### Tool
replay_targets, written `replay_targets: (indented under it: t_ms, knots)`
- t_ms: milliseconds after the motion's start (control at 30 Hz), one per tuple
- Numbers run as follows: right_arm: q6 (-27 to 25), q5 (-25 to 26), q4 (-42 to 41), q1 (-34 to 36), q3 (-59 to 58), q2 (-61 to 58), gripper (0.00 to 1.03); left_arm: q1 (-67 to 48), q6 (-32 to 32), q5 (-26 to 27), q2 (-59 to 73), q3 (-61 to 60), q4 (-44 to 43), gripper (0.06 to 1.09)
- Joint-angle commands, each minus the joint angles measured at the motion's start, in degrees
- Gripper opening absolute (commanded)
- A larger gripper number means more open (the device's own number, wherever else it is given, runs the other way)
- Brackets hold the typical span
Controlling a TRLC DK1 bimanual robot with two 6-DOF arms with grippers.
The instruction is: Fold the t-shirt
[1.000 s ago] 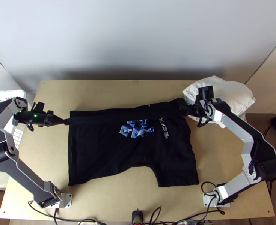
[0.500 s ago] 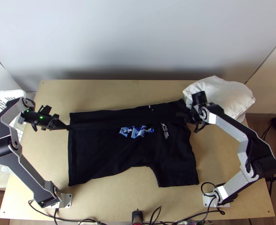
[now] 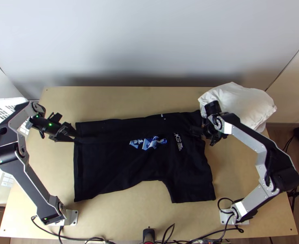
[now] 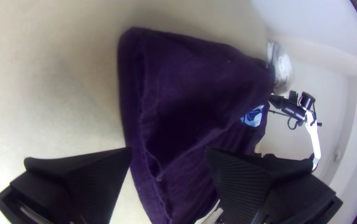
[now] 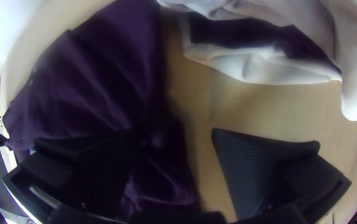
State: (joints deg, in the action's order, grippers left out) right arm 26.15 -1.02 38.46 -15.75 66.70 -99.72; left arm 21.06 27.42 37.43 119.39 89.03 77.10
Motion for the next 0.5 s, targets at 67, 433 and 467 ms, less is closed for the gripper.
replay_targets:
  t_ms: [67, 433, 467]
  knots:
    - [1.09, -0.3, 9.97, -0.78, 4.06, 8.67, 0.97, -0.67, 4.4, 0.28, -8.83, 2.37, 4.81, 1.04]
    - [9.88, -7.95, 33.88, -7.98, 1.42, 19.04, 0.97, -5.68, 4.13, 0.98, -15.95, 4.22, 4.73, 1.04]
    - [11.29, -8.83, 34.93, -8.42, -0.87, 19.21, 0.97, -5.94, 4.05, 1.15, -15.59, 4.22, 4.64, 1.04]
